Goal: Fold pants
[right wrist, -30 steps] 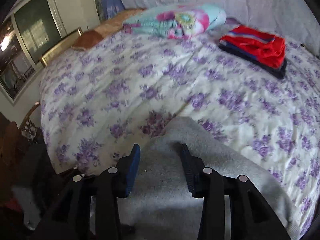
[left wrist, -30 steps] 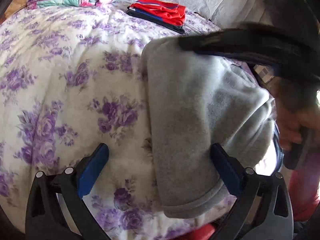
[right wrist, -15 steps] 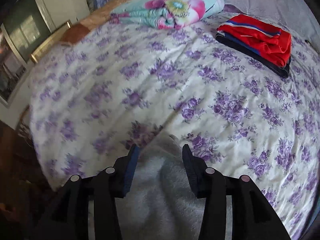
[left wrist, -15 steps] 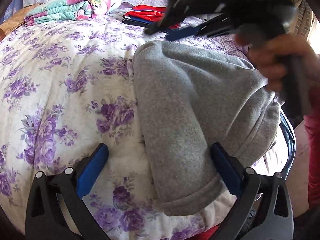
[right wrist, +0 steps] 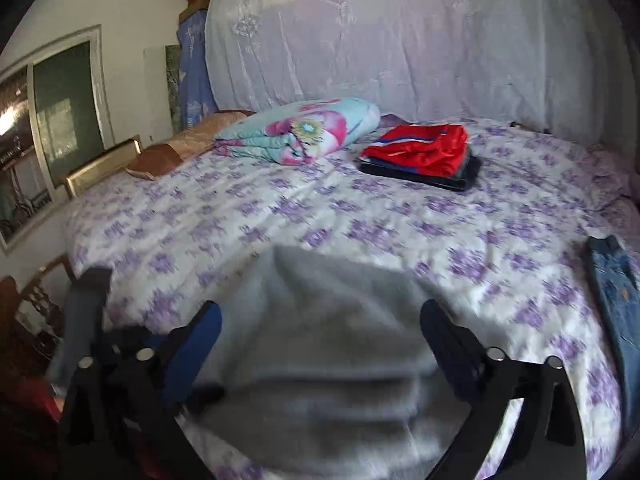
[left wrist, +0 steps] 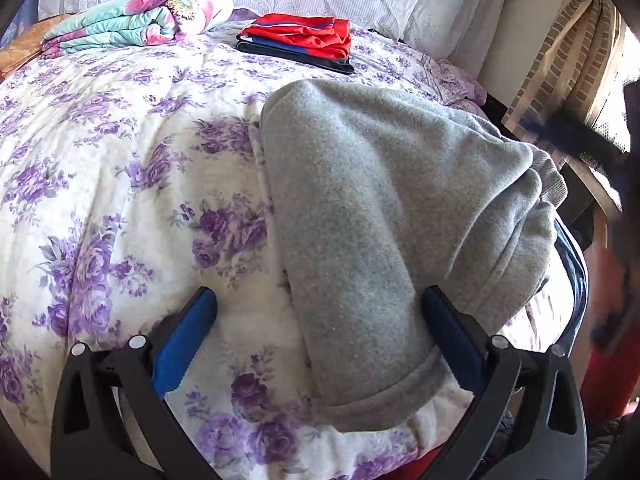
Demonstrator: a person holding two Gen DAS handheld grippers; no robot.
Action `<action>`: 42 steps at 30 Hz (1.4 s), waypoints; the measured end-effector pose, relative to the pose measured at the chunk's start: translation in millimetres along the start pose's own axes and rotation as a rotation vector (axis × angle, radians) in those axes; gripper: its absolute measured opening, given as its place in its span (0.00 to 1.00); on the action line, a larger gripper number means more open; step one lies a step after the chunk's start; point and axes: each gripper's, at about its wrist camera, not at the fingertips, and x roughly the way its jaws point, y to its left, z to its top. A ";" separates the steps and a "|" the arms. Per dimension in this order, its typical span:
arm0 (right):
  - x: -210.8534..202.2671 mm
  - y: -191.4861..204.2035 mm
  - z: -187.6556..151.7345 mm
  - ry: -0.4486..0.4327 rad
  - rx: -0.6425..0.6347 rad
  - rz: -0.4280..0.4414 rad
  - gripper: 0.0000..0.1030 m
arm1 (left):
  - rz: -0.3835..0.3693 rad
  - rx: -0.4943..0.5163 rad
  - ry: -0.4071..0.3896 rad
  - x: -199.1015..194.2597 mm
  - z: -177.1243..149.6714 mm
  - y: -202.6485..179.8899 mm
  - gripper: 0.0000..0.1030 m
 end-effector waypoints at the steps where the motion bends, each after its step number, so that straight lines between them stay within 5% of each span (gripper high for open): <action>1: 5.0 -2.3 -18.7 0.029 -0.022 -0.075 0.97 | -0.002 -0.001 -0.003 -0.8 -0.8 -0.6 0.96; 2: 14.2 -7.6 -49.5 0.067 -0.057 -0.165 0.97 | -0.014 -0.005 -0.006 -1.7 -1.4 -0.4 0.96; 4: 3.3 -28.9 -85.2 -0.075 0.058 -0.078 0.97 | -0.022 0.006 -0.003 -0.6 -1.4 -2.8 0.96; 10: -9.1 -44.4 -75.5 0.056 0.091 -0.013 0.97 | -0.020 -0.010 -0.009 -1.1 -1.9 -1.6 0.96; 15: -59.8 -58.9 -68.9 -0.164 0.178 -0.106 0.97 | -0.001 -0.027 -0.018 0.3 -0.2 -1.7 0.96; 19: -2.1 -64.9 -61.6 -0.030 0.268 -0.151 0.97 | -0.014 -0.026 -0.036 -0.6 -1.1 0.4 0.96; 20: 12.4 -63.5 -71.8 0.020 0.276 -0.137 0.97 | -0.018 -0.027 -0.035 -0.7 -0.9 1.5 0.96; 23: 27.7 -96.2 -108.0 0.042 0.494 0.111 0.97 | -0.019 -0.002 -0.031 -1.2 -1.7 -0.2 0.96; 30: 17.9 -90.5 -116.9 0.002 0.430 0.101 0.97 | -0.014 -0.005 -0.060 -4.0 -6.7 -1.5 0.96; 34: 10.8 -97.2 -103.7 0.035 0.467 0.132 0.97 | 0.007 -0.001 -0.052 -9.9 -4.3 -3.8 0.96; 36: -9.1 -100.9 -88.9 -0.056 0.498 0.127 0.97 | 0.029 0.007 -0.068 -15.1 -1.0 -6.0 0.96; 38: -22.2 -100.8 -74.9 -0.147 0.488 0.087 0.97 | 0.060 0.033 -0.082 -18.4 3.4 -10.3 0.96; 42: -0.5 -89.6 -50.5 -0.104 0.420 -0.007 0.97 | 0.112 0.109 -0.109 -20.9 20.0 -27.6 0.96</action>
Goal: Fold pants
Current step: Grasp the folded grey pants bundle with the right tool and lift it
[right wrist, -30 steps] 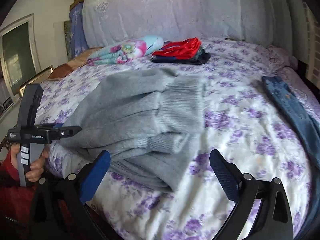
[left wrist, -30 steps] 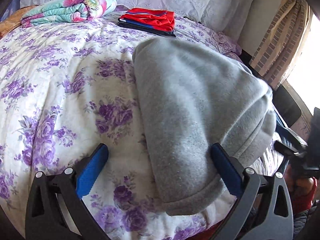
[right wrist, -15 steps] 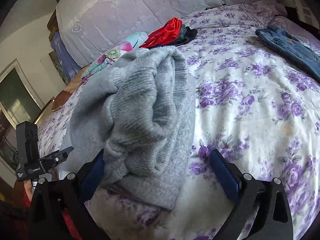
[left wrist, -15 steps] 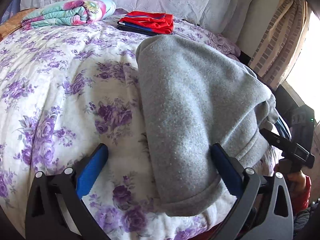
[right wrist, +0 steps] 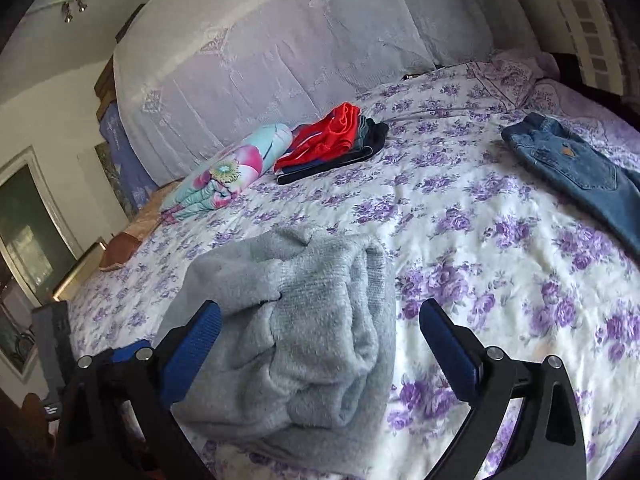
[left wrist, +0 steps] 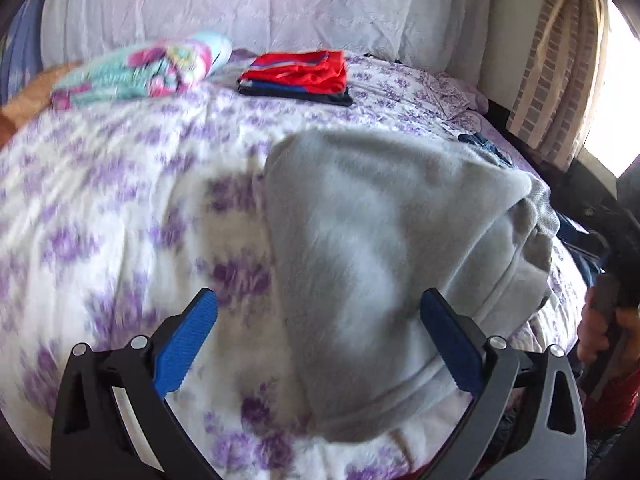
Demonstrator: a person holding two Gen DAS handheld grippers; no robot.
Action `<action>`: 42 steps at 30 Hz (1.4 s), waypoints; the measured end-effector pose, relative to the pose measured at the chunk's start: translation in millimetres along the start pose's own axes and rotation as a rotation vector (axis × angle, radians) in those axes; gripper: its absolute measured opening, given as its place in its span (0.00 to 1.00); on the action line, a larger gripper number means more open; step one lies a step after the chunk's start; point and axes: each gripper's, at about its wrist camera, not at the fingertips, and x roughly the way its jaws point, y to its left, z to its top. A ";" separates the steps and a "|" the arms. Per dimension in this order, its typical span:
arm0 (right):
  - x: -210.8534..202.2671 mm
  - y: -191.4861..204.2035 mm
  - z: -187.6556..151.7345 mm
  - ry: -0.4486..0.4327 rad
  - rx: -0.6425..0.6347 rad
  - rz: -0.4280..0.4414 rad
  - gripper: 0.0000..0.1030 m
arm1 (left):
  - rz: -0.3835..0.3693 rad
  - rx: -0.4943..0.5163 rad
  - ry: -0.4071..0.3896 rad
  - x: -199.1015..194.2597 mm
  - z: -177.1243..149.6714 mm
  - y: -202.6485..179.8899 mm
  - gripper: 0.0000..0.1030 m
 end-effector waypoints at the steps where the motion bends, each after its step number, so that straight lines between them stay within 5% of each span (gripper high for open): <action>1: 11.2 4.6 -2.1 0.026 -0.038 -0.034 0.97 | 0.009 0.012 -0.009 -0.5 4.0 -2.9 0.96; 3: 39.2 8.9 -16.5 0.133 -0.131 -0.115 0.97 | 0.035 0.047 -0.022 1.4 10.9 -9.4 0.96; 8: 39.9 -27.6 -31.2 0.141 0.075 0.055 0.97 | 0.075 0.064 0.004 19.9 14.6 -12.2 0.96; 15: 8.1 -6.3 -18.4 0.050 -0.012 0.024 0.97 | 0.081 0.040 0.004 18.1 19.3 -5.4 0.96; 19: 34.1 -24.3 -29.9 0.159 0.076 0.067 0.97 | 0.091 0.054 0.000 18.7 17.6 -10.9 0.96; 20: 40.2 -34.5 -34.8 0.167 0.151 0.130 0.97 | 0.092 0.057 0.000 19.1 17.0 -11.7 0.96; 23: 37.9 -31.5 -34.6 0.155 0.133 0.129 0.97 | 0.088 0.045 0.003 20.6 15.2 -10.0 0.96; 34: 30.0 -26.1 -44.8 0.133 0.124 0.117 0.97 | -0.012 -0.096 0.031 27.8 3.8 5.9 0.96; 38: 30.0 -25.8 -44.1 0.126 0.138 0.126 0.97 | -0.213 -0.171 0.073 27.3 -0.9 12.1 0.96; 42: 30.1 -23.9 -44.6 0.117 0.134 0.129 0.97 | -0.226 -0.136 0.082 29.3 -5.2 4.9 0.96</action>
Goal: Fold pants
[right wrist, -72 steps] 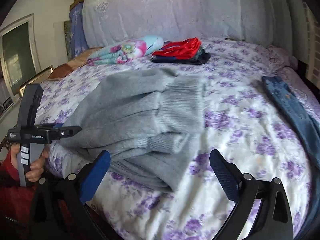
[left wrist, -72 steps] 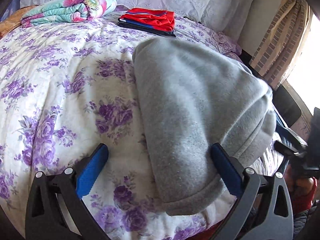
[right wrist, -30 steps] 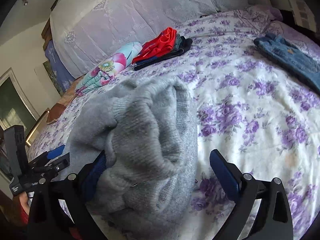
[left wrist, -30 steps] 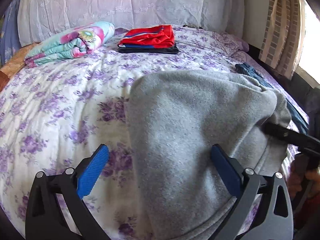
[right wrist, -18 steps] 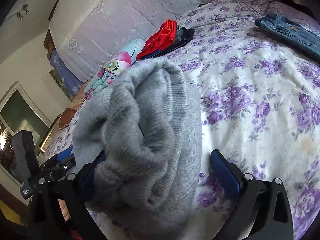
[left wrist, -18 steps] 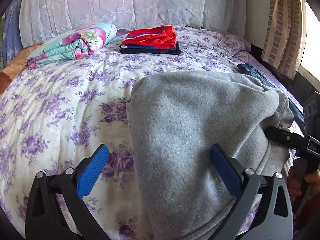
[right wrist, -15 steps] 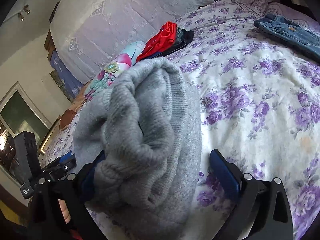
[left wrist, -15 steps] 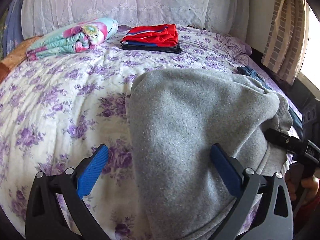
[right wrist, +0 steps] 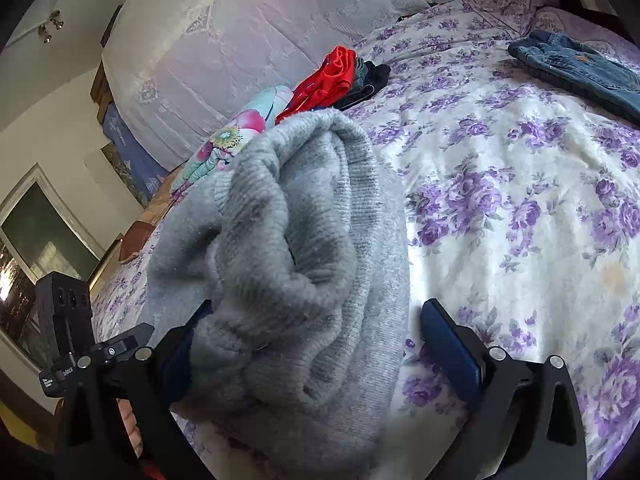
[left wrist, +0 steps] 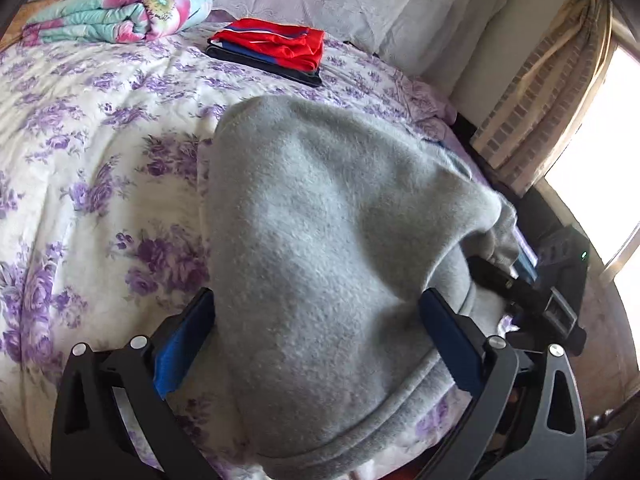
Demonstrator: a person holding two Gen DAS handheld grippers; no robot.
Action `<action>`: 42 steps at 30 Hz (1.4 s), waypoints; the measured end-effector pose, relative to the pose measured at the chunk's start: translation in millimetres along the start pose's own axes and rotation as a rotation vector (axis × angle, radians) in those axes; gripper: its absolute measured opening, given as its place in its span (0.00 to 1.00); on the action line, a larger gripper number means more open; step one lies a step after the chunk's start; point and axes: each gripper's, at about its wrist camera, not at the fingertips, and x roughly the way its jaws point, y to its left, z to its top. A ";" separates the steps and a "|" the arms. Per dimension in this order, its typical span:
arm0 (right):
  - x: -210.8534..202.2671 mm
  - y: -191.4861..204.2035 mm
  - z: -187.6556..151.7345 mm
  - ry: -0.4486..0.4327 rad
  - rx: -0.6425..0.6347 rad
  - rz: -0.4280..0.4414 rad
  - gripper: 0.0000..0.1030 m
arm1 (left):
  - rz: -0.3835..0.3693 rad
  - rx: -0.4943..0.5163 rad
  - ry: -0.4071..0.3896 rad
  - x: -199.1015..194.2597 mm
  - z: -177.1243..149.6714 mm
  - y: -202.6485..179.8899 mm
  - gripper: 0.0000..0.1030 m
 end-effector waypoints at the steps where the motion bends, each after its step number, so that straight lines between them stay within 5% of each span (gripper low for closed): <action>1: 0.2 0.5 0.1 0.002 -0.002 -0.003 0.97 | 0.048 0.038 -0.005 2.4 -1.8 -6.3 0.96; 4: 0.0 2.7 -0.2 -0.001 -0.005 -0.017 0.97 | 0.117 0.096 -0.028 2.5 -1.6 -16.4 0.96; 12: -13.2 13.0 -17.0 -0.032 -0.030 -0.093 0.97 | 0.021 0.012 -0.018 3.3 -8.4 -1.3 0.96; 19: -30.6 9.5 -19.1 0.057 -0.071 -0.034 0.97 | -0.041 0.027 -0.027 -9.9 -19.5 10.3 0.96; 24: -56.3 29.1 -0.9 -0.045 -0.128 -0.061 0.97 | -0.021 0.022 -0.048 -21.8 -12.6 8.3 0.96; 28: -39.1 22.1 19.1 0.016 -0.063 -0.048 0.97 | -0.078 -0.021 0.006 -15.4 -10.9 11.9 0.96; 33: -4.6 -18.3 20.5 0.148 0.210 0.107 0.97 | -0.101 -0.025 0.025 -11.3 -14.5 13.7 0.96; 37: 4.5 -22.2 39.8 0.162 0.230 0.203 0.97 | -0.097 -0.004 0.031 -7.9 -15.2 11.2 0.96; 42: 35.1 -37.2 54.2 0.283 0.297 0.273 0.97 | -0.097 -0.009 0.038 -3.4 -10.3 12.1 0.96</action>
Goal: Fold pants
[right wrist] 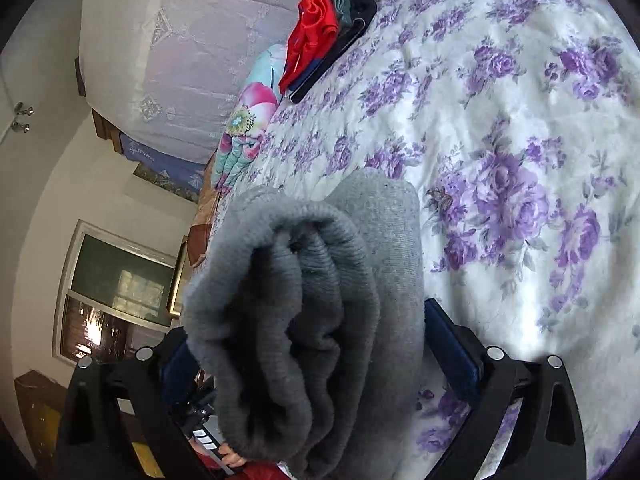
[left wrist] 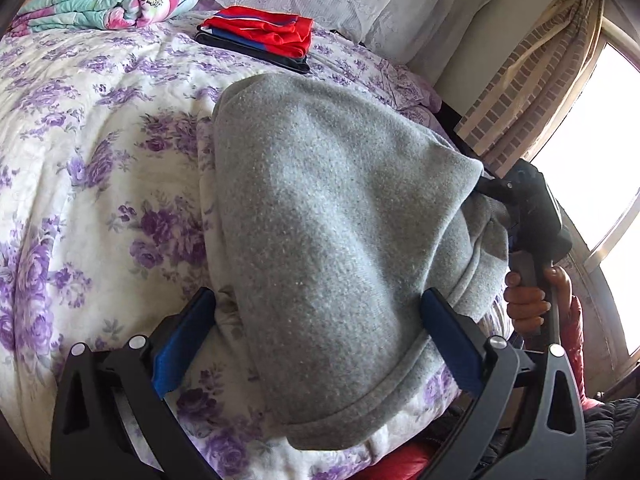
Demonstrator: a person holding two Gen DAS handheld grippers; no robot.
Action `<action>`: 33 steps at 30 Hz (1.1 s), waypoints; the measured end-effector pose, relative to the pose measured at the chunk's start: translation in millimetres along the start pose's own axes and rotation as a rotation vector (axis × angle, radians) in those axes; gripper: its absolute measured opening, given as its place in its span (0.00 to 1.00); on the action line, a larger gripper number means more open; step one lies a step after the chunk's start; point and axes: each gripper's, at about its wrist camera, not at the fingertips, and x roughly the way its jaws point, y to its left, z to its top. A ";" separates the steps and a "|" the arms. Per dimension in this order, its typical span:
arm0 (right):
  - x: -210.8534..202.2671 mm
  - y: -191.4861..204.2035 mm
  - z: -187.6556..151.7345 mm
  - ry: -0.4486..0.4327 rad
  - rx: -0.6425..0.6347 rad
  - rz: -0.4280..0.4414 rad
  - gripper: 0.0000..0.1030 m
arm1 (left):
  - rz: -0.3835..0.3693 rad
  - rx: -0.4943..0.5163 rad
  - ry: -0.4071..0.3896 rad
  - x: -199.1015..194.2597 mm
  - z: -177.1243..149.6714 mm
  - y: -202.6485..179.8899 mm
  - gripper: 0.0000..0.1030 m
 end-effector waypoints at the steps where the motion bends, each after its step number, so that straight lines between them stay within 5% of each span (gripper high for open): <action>1: 0.5 2.6 -2.0 0.003 -0.023 -0.004 0.97 | 0.004 0.002 0.002 1.2 1.2 -0.1 0.96; 9: 1.9 20.9 -33.9 -0.101 -0.315 -0.061 0.97 | 0.028 -0.025 0.037 11.1 11.9 -2.7 0.96; 19: -18.7 10.1 -56.4 -0.218 -0.332 0.003 0.97 | 0.031 -0.064 -0.008 6.6 1.5 -3.1 0.96; 23: -6.5 20.5 -43.7 -0.096 -0.315 -0.069 0.97 | 0.028 -0.050 -0.033 6.3 -2.0 -3.3 0.96; 28: -4.4 1.4 0.4 -0.024 -0.056 0.037 0.97 | -0.004 -0.072 0.001 6.2 4.8 0.5 0.96; 33: 9.6 22.8 -14.8 -0.004 -0.204 -0.071 0.94 | -0.047 -0.042 0.015 5.4 10.5 -7.3 0.89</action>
